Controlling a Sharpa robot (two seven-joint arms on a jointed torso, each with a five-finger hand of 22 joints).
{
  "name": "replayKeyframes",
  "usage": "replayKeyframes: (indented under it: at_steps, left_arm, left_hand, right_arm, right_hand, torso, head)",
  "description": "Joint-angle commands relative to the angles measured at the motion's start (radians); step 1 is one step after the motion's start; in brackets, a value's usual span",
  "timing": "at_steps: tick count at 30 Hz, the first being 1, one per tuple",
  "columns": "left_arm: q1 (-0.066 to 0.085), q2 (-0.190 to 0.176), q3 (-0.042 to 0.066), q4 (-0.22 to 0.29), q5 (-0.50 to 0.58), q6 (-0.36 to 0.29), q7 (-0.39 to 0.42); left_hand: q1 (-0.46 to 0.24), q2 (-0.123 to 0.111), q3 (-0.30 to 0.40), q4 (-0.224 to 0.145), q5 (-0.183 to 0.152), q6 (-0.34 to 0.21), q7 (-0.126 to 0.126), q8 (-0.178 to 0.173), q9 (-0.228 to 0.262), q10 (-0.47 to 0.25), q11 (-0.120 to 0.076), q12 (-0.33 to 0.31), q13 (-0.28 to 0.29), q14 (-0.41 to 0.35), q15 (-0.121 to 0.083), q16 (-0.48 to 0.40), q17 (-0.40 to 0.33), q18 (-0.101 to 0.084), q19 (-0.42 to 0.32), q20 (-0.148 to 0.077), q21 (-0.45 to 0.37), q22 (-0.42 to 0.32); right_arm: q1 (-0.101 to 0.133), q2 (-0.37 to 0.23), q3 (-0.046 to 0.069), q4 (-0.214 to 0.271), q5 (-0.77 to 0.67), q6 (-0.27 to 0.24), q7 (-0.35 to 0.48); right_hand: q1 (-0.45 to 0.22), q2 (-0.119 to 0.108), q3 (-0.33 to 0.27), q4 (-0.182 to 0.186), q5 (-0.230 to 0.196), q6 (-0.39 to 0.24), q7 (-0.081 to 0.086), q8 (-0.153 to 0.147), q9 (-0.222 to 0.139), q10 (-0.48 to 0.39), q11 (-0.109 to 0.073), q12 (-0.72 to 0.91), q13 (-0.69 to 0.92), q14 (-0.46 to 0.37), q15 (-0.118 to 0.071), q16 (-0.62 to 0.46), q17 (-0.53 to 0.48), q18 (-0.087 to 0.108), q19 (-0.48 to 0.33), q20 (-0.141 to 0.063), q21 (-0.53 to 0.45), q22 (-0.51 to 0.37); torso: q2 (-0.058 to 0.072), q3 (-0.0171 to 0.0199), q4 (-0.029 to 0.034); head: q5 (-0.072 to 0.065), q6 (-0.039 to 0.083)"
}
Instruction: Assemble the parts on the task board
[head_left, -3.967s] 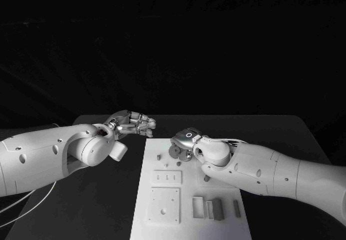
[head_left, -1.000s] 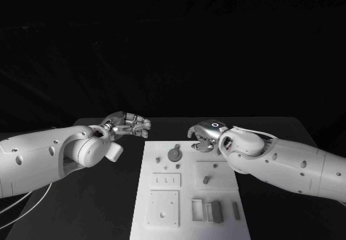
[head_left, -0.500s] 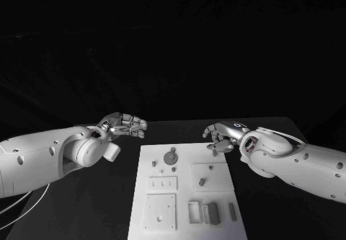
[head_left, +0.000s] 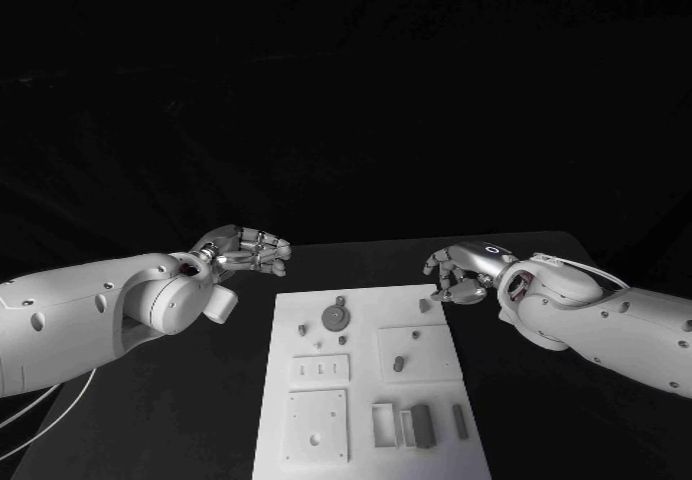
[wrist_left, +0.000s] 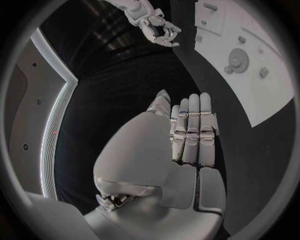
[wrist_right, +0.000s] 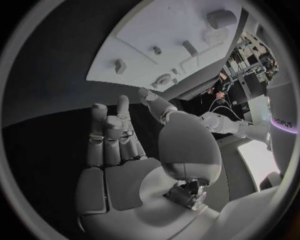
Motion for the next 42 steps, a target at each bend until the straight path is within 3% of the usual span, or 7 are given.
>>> replayKeyframes:
  at_steps: [1, 4, 7, 11, 15, 21, 42]
  left_arm:
    - [0.001, 0.004, 0.0, -0.001, -0.005, 0.01, 0.015]
    - [0.001, 0.006, 0.0, -0.003, -0.005, 0.011, 0.015]
    - [0.001, 0.009, 0.0, -0.004, -0.006, 0.013, 0.016]
    - [0.001, 0.009, 0.0, -0.004, -0.008, 0.013, 0.015]
    - [0.001, 0.005, 0.001, -0.003, -0.01, 0.013, 0.014]
    - [0.001, 0.004, 0.001, 0.001, -0.012, 0.013, 0.014]
    - [0.001, -0.003, 0.001, 0.014, -0.018, 0.012, 0.012]
  left_hand:
    - [-0.002, -0.009, 0.004, 0.0, 0.003, -0.005, 0.005, -0.006, 0.001, 0.0, 0.004, -0.004, -0.001, 0.001, 0.008, -0.005, 0.002, 0.012, 0.0, -0.002, -0.004, 0.001]
    - [-0.002, -0.009, 0.004, 0.0, 0.003, -0.005, 0.006, -0.006, 0.001, 0.0, 0.005, -0.005, -0.001, 0.001, 0.008, -0.005, 0.002, 0.012, 0.0, -0.002, -0.004, 0.001]
    - [-0.002, -0.009, 0.004, 0.0, 0.003, -0.005, 0.006, -0.006, 0.001, 0.0, 0.005, -0.005, -0.001, 0.001, 0.008, -0.006, 0.002, 0.012, 0.0, -0.002, -0.004, 0.001]
    - [-0.003, -0.009, 0.004, 0.0, 0.003, -0.006, 0.006, -0.007, 0.001, 0.0, 0.005, -0.005, -0.001, 0.001, 0.008, -0.006, 0.002, 0.012, 0.0, -0.002, -0.004, 0.001]
    - [-0.003, -0.009, 0.004, 0.0, 0.003, -0.006, 0.006, -0.007, 0.001, 0.0, 0.005, -0.005, -0.001, 0.001, 0.008, -0.006, 0.003, 0.012, 0.0, -0.002, -0.005, 0.001]
    - [-0.003, -0.01, 0.004, 0.0, 0.003, -0.006, 0.006, -0.007, 0.002, 0.0, 0.005, -0.006, -0.001, 0.001, 0.008, -0.007, 0.003, 0.012, 0.0, -0.002, -0.005, 0.001]
    - [-0.004, -0.01, 0.004, 0.0, 0.003, -0.006, 0.006, -0.007, 0.002, 0.001, 0.005, -0.006, -0.001, 0.001, 0.009, -0.008, 0.004, 0.012, 0.0, -0.002, -0.005, 0.002]
  right_arm:
    - [-0.012, 0.016, -0.003, -0.036, 0.038, 0.002, 0.109]
    - [-0.025, 0.04, -0.009, -0.09, 0.062, -0.014, 0.16]
    - [-0.043, 0.068, -0.01, -0.152, 0.062, -0.017, 0.182]
    - [-0.058, 0.088, -0.011, -0.193, 0.062, -0.016, 0.196]
    - [-0.066, 0.1, -0.011, -0.223, 0.063, -0.017, 0.202]
    - [-0.074, 0.115, -0.011, -0.253, 0.063, -0.016, 0.207]
    - [-0.093, 0.136, -0.011, -0.289, 0.067, -0.017, 0.211]
  right_hand:
    - [0.004, -0.019, -0.006, 0.012, 0.0, 0.025, 0.022, -0.006, -0.002, 0.054, -0.019, 0.077, 0.052, -0.007, -0.008, 0.002, -0.001, 0.007, 0.005, 0.002, -0.001, 0.015]
    - [0.008, -0.019, -0.017, 0.025, 0.001, 0.026, 0.009, -0.003, -0.002, 0.01, -0.032, 0.233, 0.185, -0.007, -0.026, 0.014, 0.0, 0.007, 0.01, -0.002, 0.002, 0.017]
    - [0.011, -0.019, -0.022, 0.032, 0.001, 0.018, 0.003, -0.002, -0.002, -0.031, -0.038, 0.394, 0.316, -0.005, -0.027, 0.04, 0.011, 0.007, 0.017, -0.008, 0.014, 0.02]
    - [0.009, -0.02, -0.024, 0.036, 0.001, 0.01, 0.004, -0.002, -0.003, -0.05, -0.035, 0.47, 0.373, -0.006, -0.026, 0.059, 0.018, 0.007, 0.018, -0.011, 0.024, 0.02]
    - [0.007, -0.02, -0.025, 0.037, 0.001, 0.007, 0.004, 0.0, -0.003, -0.056, -0.036, 0.505, 0.397, -0.005, -0.025, 0.07, 0.023, 0.007, 0.019, -0.013, 0.032, 0.021]
    - [0.009, -0.015, -0.025, 0.035, 0.001, 0.005, 0.003, 0.002, -0.002, -0.058, -0.036, 0.531, 0.414, -0.004, -0.025, 0.082, 0.028, 0.007, 0.02, -0.015, 0.039, 0.021]
    - [0.017, 0.03, -0.025, 0.008, 0.001, 0.068, 0.016, 0.035, 0.012, -0.056, -0.024, 0.57, 0.433, 0.001, -0.013, 0.1, 0.03, 0.007, 0.022, -0.019, 0.055, 0.02]
  torso:
    - [0.0, -0.0021, 0.0026]
    - [0.0, -0.0033, 0.003]
    - [0.002, -0.0042, 0.0048]
    - [0.002, -0.006, 0.0066]
    - [0.003, -0.0036, 0.0109]
    - [0.006, 0.0002, 0.0128]
    - [0.004, -0.0012, 0.0107]
  head:
    - [-0.005, 0.0]
    - [-0.007, -0.002]
    - [-0.008, -0.002]
    - [-0.008, -0.006]
    - [-0.009, -0.01]
    - [-0.01, -0.01]
    - [0.0, -0.022]
